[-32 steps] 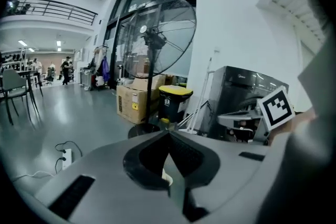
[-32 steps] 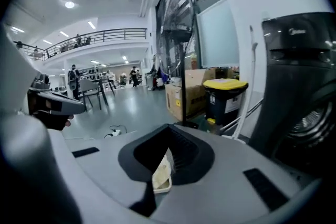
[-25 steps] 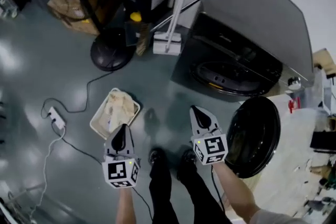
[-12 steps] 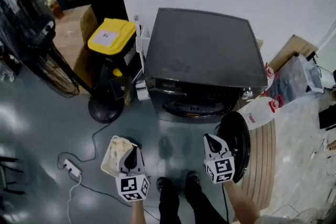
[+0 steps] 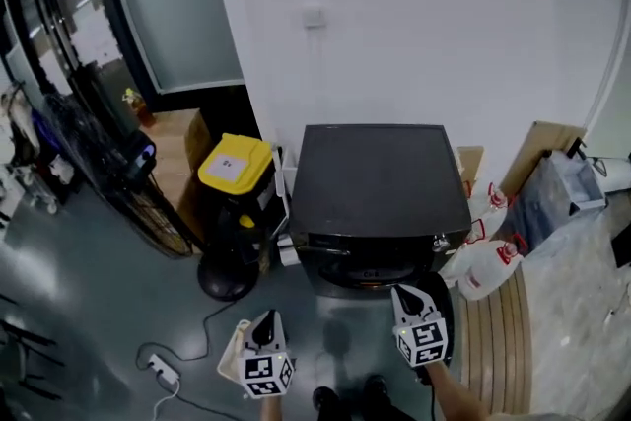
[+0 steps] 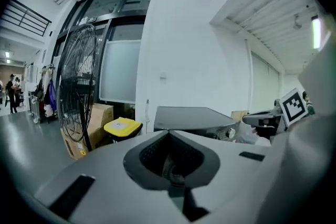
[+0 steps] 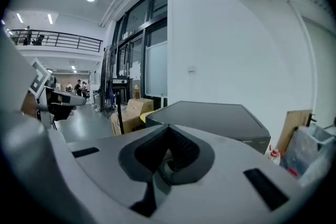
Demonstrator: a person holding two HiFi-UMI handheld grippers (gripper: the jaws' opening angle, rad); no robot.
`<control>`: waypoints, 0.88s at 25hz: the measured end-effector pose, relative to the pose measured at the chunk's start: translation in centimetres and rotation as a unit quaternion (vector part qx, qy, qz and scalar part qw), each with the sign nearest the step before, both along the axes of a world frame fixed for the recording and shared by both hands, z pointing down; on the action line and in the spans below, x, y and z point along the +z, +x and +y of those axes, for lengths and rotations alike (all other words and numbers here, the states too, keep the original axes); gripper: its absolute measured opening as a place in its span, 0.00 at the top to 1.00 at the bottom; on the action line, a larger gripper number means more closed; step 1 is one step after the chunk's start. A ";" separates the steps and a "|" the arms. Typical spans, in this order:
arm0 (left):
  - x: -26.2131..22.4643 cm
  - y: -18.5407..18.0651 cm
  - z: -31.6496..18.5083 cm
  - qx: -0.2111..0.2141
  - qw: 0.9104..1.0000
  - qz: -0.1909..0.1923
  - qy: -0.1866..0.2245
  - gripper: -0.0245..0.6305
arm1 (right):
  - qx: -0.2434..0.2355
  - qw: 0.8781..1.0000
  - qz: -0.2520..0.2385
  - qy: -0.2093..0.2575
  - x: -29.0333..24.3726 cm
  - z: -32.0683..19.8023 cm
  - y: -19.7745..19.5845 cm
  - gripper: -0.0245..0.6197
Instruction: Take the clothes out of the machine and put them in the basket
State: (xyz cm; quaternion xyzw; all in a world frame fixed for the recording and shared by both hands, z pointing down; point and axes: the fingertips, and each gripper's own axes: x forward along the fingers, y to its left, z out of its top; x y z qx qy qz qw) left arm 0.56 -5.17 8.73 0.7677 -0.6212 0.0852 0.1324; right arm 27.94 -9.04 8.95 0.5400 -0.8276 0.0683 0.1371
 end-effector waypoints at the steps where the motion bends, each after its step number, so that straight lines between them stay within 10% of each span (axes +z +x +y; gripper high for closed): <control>1: -1.2 0.1 -0.1 0.000 1.000 0.000 0.004 0.93 | -0.002 1.000 0.002 0.006 -1.3 -0.1 0.3 0.93; 22: -11.1 0.6 3.1 -0.018 0.998 -0.031 0.060 0.93 | -0.007 0.999 0.002 0.034 -9.7 4.2 4.3 0.93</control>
